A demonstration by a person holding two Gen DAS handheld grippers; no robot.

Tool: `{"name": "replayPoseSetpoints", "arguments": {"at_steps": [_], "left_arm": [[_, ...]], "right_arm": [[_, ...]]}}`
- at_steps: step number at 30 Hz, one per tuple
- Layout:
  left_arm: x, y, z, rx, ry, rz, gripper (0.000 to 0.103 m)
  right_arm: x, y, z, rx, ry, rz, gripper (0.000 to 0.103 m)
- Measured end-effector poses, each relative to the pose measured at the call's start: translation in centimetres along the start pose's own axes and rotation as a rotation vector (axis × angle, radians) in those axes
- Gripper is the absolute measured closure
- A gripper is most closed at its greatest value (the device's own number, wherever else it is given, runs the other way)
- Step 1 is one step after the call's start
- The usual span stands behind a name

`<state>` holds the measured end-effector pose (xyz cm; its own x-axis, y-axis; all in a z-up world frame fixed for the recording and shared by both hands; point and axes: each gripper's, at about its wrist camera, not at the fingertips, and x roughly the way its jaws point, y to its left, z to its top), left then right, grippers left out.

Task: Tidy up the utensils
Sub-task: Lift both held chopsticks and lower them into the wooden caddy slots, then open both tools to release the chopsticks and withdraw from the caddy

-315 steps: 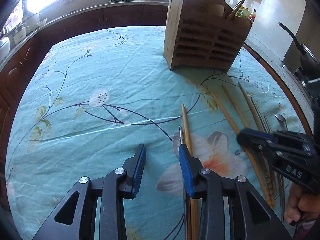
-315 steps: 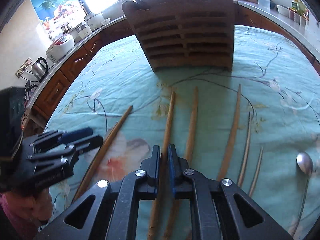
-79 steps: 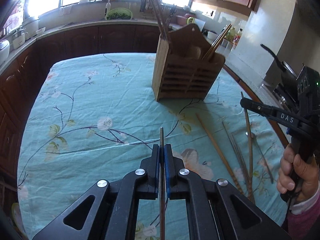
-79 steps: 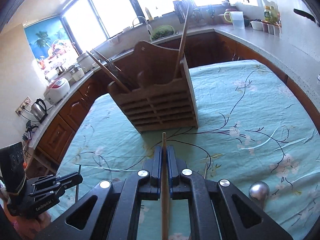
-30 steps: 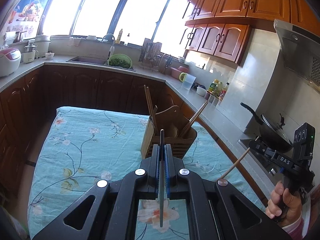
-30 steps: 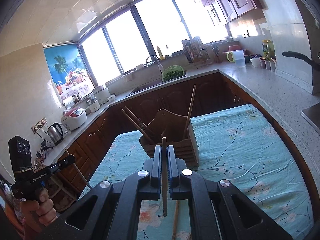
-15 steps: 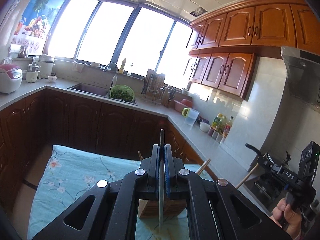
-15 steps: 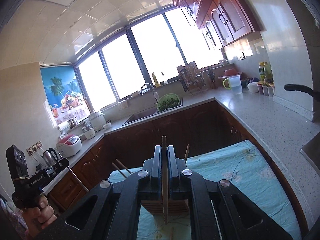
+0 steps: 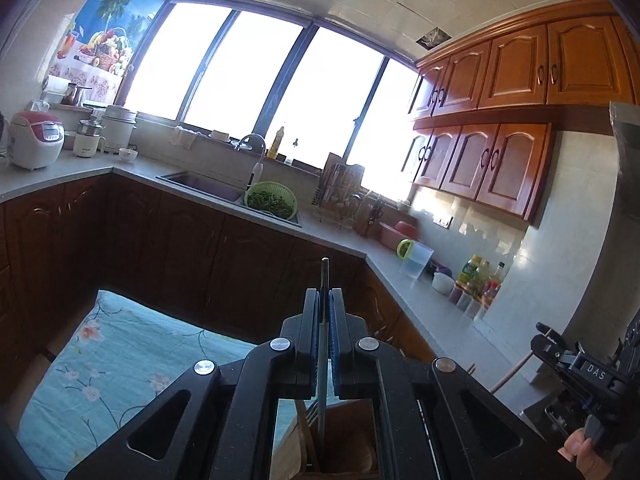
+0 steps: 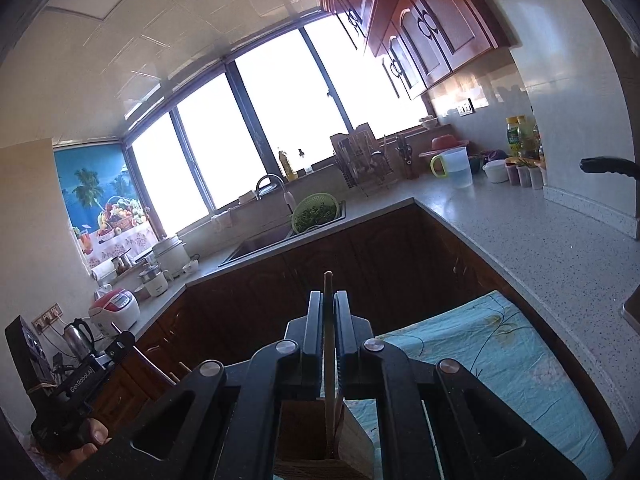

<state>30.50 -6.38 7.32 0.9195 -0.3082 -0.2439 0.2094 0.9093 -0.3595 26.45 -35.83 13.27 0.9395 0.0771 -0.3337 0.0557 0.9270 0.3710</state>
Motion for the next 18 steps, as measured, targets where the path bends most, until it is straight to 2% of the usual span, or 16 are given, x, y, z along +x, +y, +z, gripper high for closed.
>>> {"name": "replayPoseSetpoints", "arguments": {"at_steps": [8,11,18], "left_arm": [[3.6,-0.3,-4.7,0.026,0.112,0.003,0.099],[4.5,-0.4,-5.0,0.036,0.132,-0.007,0.099],[5.1,-0.5,-3.6,0.058,0.147,-0.011,0.099]], "right_arm": [[3.4,-1.0,-4.4,0.009,0.117,-0.003,0.098],[4.0,-0.9,-5.3,0.008,0.154,0.002,0.097],[4.1,-0.9,-4.8,0.003,0.159,-0.009,0.097]]}}
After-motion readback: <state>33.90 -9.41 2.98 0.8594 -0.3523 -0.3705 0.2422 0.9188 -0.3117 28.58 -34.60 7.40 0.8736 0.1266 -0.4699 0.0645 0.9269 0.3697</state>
